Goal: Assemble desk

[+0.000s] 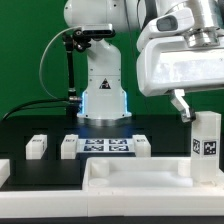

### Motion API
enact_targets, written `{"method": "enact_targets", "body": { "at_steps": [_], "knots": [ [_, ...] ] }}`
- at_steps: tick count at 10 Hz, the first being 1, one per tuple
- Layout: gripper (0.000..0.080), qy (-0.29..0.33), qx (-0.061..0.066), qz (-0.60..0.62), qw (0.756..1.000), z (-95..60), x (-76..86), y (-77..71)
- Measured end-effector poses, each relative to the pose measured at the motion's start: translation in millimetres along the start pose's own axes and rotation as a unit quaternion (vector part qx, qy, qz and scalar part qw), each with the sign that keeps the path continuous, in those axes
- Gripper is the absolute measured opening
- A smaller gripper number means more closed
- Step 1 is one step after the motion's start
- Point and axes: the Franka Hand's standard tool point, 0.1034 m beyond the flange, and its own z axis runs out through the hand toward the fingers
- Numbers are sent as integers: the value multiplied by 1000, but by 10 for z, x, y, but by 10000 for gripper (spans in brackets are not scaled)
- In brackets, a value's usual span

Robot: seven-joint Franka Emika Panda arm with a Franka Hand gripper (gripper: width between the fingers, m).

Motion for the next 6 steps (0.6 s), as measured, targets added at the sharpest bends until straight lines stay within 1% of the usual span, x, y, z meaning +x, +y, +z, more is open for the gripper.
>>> {"method": "enact_targets", "body": {
  "at_steps": [1,2,3,4,5,6],
  "knots": [
    [649,-49,8,8,999,27,-24,-31],
    [649,-90,13,11,996,40,-27,-12],
    [649,-124,14,15,992,69,-46,53],
    [649,-134,12,19,991,110,-47,146],
    [649,-194,16,26,980,127,-139,234],
    [649,-206,17,27,978,138,-123,247]
  ]
}}
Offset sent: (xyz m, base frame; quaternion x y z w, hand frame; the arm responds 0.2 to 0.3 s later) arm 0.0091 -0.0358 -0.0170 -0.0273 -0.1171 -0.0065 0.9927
